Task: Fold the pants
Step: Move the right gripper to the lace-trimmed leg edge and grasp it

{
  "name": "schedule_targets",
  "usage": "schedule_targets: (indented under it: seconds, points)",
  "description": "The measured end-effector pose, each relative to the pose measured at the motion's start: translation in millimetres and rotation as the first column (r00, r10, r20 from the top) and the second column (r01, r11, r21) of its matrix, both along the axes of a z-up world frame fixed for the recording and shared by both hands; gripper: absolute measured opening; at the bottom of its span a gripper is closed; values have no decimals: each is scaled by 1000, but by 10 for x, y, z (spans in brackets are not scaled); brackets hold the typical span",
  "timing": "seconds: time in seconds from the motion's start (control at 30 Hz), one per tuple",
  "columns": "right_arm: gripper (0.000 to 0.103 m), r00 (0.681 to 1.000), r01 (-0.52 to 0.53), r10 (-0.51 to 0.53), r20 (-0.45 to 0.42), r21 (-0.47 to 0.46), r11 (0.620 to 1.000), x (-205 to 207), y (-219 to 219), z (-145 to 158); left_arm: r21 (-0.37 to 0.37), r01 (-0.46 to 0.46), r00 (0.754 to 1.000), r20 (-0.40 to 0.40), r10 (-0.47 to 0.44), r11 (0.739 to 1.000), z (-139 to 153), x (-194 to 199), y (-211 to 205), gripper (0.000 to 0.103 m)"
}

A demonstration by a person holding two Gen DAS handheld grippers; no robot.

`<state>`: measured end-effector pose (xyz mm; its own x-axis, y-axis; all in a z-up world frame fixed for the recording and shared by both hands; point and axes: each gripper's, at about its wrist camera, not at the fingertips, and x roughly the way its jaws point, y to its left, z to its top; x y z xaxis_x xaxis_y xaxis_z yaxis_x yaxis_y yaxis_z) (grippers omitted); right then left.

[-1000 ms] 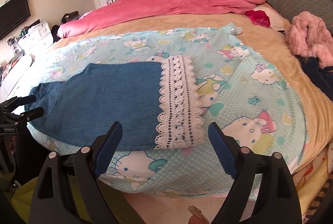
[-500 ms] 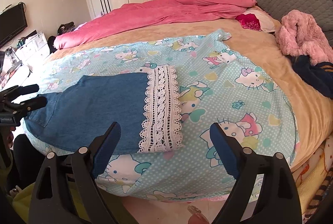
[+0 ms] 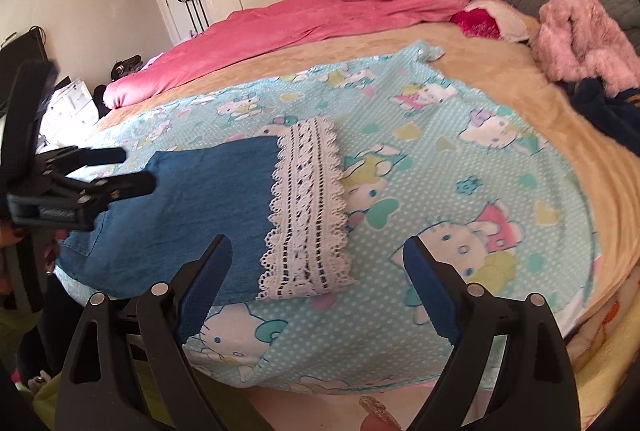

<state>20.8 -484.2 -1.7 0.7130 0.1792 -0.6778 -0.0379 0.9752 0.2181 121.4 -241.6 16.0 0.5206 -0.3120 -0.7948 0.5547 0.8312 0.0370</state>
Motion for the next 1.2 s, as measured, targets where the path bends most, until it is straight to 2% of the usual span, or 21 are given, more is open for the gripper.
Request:
schedule_targets:
  seconds: [0.2, 0.4, 0.57, 0.67, 0.83, 0.97, 1.03, 1.1, 1.13, 1.2]
  points:
    - [87, 999, -35, 35, -14, 24, 999, 132, 116, -122, 16, 15, 1000, -13, -15, 1000, -95, 311, -179, 94]
    - [87, 999, -40, 41, -18, 43, 998, 240, 128, -194, -44, 39, 999, -26, -40, 998, -109, 613, -309, 94]
    - [86, 998, -46, 47, -34, 49, 998, 318, 155, -276, -29, 69, 996, -56, -71, 997, -216, 839, -508, 94]
    - [87, 998, -42, 44, -37, 42, 998, 353, 158, -313, -56, 92, 991, -90, -97, 994, -295, 944, -597, 94]
    - [87, 997, -42, 45, -66, 43, 998, 428, 154, -424, -10, 147, 984, -97, -148, 989, -431, 1030, -732, 83]
    - [87, 997, -44, 46, -57, 36, 998, 460, 163, -429, 4, 181, 977, -117, -180, 983, -514, 1126, -781, 80]
    - [87, 997, -45, 47, -53, 39, 998, 473, 159, -430, 3, 194, 972, -137, -192, 981, -584, 1191, -781, 67]
    - [87, 997, -47, 49, -51, 46, 998, 487, 155, -434, 3, 209, 967, -152, -206, 978, -636, 1230, -781, 61]
    - [86, 997, -51, 53, -50, 48, 998, 494, 156, -438, -2, 218, 964, -158, -216, 976, -659, 1248, -790, 60]
    - [76, 997, -58, 60, -45, 56, 997, 496, 163, -440, -14, 220, 959, -181, -219, 975, -705, 1277, -821, 59]
